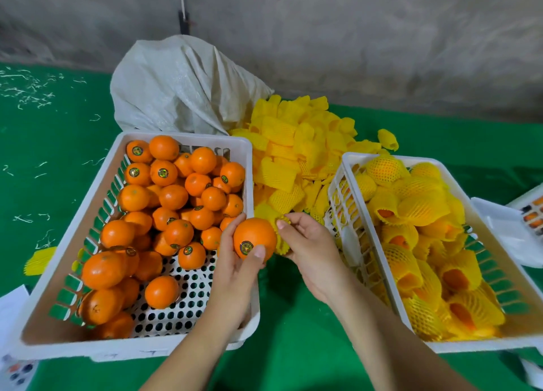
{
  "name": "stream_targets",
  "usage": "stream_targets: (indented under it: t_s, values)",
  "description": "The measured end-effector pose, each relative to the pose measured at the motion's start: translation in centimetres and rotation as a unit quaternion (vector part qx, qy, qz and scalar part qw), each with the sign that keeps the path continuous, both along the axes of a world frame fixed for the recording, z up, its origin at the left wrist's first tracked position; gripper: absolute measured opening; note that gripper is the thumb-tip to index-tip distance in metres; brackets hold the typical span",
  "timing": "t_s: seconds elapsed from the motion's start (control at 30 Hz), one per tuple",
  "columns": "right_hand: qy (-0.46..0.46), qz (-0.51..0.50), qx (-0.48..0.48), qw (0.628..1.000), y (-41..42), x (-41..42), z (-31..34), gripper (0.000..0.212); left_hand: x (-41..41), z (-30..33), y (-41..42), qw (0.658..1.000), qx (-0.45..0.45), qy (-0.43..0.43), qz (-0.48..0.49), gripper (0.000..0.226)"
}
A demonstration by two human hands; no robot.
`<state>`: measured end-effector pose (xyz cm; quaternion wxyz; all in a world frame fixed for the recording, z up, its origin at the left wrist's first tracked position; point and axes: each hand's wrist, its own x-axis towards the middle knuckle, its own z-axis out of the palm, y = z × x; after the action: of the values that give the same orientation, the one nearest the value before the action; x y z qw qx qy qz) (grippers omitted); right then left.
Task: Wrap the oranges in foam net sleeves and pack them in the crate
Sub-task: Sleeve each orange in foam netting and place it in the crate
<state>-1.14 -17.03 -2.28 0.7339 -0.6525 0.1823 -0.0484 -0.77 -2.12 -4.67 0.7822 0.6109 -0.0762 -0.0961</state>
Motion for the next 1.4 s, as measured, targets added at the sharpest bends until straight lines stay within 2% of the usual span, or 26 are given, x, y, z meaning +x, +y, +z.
stream_targets:
  t_s: [0.13, 0.2, 0.23, 0.33, 0.37, 0.47, 0.57, 0.67, 0.73, 0.87, 1.0, 1.17, 1.3, 1.4]
  values:
    - [-0.017, -0.006, -0.062, 0.998, 0.4, -0.7, 0.8, 0.010, -0.7, 1.0, 0.8, 1.000, 0.017, 0.003, -0.002, 0.047]
    - [-0.022, -0.055, -0.140, 0.988, 0.1, -0.7, 0.7, 0.006, -1.1, 1.2, 1.5, 1.000, 0.016, -0.006, -0.025, 0.048]
    - [-0.020, -0.086, -0.188, 0.978, 0.0, -0.8, 0.5, 0.013, -1.4, 1.2, 1.7, 0.999, 0.013, -0.007, -0.042, 0.054]
    - [-0.019, -0.124, -0.268, 0.955, 0.9, -1.3, -0.2, 0.023, -2.3, 1.2, 2.2, 0.995, -0.005, 0.013, -0.095, 0.099]
    - [-0.012, -0.116, -0.279, 0.953, 1.3, -1.5, -0.4, 0.024, -2.5, 1.1, 2.3, 0.994, -0.004, 0.019, -0.109, 0.103]
    - [0.003, -0.097, -0.300, 0.949, 1.6, -2.0, -1.0, 0.024, -2.5, 1.3, 2.9, 0.991, 0.016, 0.007, -0.132, 0.092]
    - [0.017, -0.119, -0.327, 0.937, 1.1, -1.9, -1.1, 0.023, -2.6, 1.3, 3.1, 0.988, 0.005, -0.001, -0.153, 0.101]
    - [0.012, -0.116, -0.332, 0.936, 0.7, -1.7, -1.2, 0.025, -2.7, 1.4, 2.8, 0.982, 0.018, -0.009, -0.187, 0.099]
    - [0.006, -0.075, -0.309, 0.948, 0.1, -1.5, -1.3, 0.021, -2.5, 1.3, 2.6, 0.979, 0.012, 0.033, -0.203, 0.081]
    - [-0.011, 0.006, -0.242, 0.970, -0.8, -1.3, -0.4, 0.016, -2.3, 1.5, 1.8, 0.990, 0.007, 0.073, -0.117, 0.063]
    - [-0.034, 0.049, -0.252, 0.966, -1.2, -1.6, 0.7, 0.012, -2.0, 1.3, 1.9, 0.993, -0.016, 0.070, -0.095, 0.060]
    - [-0.042, 0.046, -0.375, 0.925, -0.3, -2.1, 0.5, 0.009, -2.5, 1.4, 2.8, 0.984, 0.004, 0.019, -0.178, 0.069]
    - [-0.031, 0.054, -0.292, 0.954, -0.6, -2.6, 1.0, 0.011, -2.2, 1.4, 2.2, 0.991, 0.001, 0.047, -0.122, 0.060]
    - [-0.045, 0.080, -0.270, 0.958, -1.0, -3.2, 2.1, 0.011, -2.0, 1.0, 1.7, 0.996, -0.003, 0.042, -0.077, 0.057]
